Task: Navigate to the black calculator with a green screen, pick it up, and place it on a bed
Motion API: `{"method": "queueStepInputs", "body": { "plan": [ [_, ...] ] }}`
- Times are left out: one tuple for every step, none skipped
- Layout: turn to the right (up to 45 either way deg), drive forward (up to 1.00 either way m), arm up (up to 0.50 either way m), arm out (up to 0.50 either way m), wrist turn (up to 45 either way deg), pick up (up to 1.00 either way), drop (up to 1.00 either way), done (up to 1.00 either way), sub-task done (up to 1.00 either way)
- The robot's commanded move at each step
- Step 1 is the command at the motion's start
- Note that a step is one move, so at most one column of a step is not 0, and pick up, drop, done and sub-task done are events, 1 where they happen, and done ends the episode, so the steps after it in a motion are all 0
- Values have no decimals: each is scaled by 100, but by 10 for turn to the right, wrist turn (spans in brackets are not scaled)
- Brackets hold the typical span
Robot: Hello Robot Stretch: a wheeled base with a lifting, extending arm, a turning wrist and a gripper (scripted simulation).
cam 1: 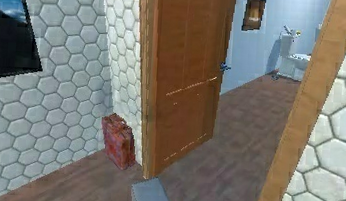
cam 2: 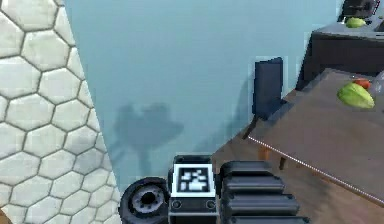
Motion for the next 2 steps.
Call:
{"method": "queueStepInputs", "body": {
  "plan": [
    [0, 30, 0, 0, 0, 0, 0, 0, 0],
    [0, 55, 0, 0, 0, 0, 0, 0, 0]
  ]
}}
